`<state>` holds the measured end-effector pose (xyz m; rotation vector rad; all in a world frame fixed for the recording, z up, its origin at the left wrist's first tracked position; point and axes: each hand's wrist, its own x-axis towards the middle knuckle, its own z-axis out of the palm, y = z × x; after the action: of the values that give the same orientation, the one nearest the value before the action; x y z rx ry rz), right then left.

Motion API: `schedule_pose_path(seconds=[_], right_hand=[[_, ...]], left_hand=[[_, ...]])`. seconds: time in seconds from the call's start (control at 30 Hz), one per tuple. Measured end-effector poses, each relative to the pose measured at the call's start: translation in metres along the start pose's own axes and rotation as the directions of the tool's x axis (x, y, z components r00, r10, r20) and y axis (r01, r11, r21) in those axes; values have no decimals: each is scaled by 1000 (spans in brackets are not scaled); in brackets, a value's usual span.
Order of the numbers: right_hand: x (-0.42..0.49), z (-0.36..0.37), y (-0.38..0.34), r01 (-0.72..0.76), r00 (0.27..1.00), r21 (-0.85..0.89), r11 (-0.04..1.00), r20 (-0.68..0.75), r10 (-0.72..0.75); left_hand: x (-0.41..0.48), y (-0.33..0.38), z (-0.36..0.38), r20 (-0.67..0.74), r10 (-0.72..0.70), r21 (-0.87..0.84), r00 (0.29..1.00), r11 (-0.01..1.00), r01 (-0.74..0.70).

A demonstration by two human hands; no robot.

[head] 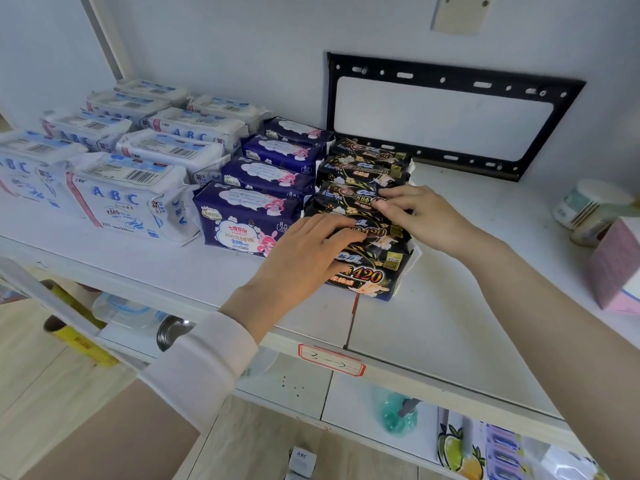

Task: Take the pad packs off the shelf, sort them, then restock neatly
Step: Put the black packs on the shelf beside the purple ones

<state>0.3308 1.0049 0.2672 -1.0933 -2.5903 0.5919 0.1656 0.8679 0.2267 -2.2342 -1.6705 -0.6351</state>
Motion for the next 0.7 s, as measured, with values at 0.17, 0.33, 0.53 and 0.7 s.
schedule_pose_path(seconds=[0.17, 0.33, 0.53, 0.7], right_hand=[[-10, 0, -7, -8, 999, 4, 1000, -44, 9], [-25, 1, -21, -9, 973, -35, 999, -232, 1], [-60, 9, -50, -49, 908, -119, 992, -420, -5], [-97, 32, -95, -75, 839, -129, 989, -544, -8]], left_hand=[[0, 3, -6, -2, 9, 17, 1000, 1000, -9], [-4, 7, -17, 6, -48, 16, 999, 999, 48], [-26, 7, -38, -4, -138, -26, 990, 990, 138], [-66, 6, -68, 19, -169, -108, 985, 979, 170]])
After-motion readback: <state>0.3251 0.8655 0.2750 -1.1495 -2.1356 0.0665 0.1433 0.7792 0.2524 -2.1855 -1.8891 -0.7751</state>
